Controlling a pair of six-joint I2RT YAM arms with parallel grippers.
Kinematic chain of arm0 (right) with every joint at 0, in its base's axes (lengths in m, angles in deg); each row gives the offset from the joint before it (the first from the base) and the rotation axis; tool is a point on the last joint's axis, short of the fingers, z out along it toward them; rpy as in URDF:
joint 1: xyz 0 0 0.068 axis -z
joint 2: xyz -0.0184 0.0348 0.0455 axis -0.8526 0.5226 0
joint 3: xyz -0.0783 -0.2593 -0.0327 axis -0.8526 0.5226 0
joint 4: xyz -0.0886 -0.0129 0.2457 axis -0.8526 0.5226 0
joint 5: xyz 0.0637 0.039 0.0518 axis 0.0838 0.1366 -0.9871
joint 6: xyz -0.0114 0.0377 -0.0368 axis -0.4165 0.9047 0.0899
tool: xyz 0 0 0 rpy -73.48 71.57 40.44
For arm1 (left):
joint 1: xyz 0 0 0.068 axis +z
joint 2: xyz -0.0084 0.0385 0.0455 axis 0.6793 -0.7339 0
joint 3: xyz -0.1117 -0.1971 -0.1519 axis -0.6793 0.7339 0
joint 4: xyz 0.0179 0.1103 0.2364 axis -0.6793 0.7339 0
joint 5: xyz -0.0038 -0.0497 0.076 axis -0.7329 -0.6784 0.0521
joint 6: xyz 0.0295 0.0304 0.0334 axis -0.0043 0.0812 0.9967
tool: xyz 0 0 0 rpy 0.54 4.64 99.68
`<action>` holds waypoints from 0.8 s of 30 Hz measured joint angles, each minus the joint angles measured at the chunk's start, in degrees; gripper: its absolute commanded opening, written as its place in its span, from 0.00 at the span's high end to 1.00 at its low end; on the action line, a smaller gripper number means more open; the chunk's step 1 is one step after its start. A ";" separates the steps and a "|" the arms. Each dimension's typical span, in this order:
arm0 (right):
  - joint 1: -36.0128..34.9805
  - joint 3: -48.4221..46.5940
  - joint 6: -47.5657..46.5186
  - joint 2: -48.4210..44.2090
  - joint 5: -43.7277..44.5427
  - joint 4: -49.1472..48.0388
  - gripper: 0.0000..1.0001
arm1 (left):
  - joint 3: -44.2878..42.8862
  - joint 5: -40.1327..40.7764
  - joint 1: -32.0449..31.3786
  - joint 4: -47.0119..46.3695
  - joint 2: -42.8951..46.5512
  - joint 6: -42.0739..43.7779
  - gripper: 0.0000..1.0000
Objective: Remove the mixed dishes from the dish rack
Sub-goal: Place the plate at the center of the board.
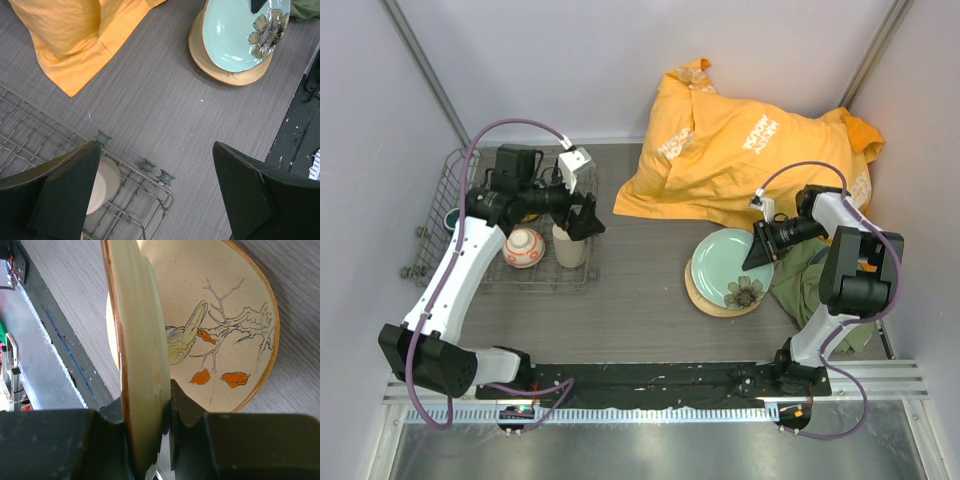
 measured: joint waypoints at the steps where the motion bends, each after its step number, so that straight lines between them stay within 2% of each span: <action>1: 0.04 0.26 0.22 0.09 0.11 -0.46 0.99 | 0.00 0.00 0.00 0.00 0.00 0.04 0.00; 5: 0.15 1.01 1.75 0.20 0.66 -2.86 0.98 | 0.02 0.00 0.00 0.02 -0.04 0.22 0.00; 10: 0.31 1.97 4.20 0.20 1.46 -5.51 0.90 | 0.24 0.02 0.00 0.20 -0.28 0.44 0.00; 15: 0.42 2.71 6.29 0.20 1.46 -6.38 0.73 | 0.90 0.17 0.00 0.39 -0.33 0.55 0.00; 16: 0.42 2.82 6.64 0.20 1.49 -6.51 0.66 | 1.01 0.28 0.00 0.42 -0.33 0.61 0.00; 24: 0.42 4.28 8.79 -0.42 4.42 -9.64 0.50 | 1.05 0.52 0.00 0.44 -0.33 0.76 0.00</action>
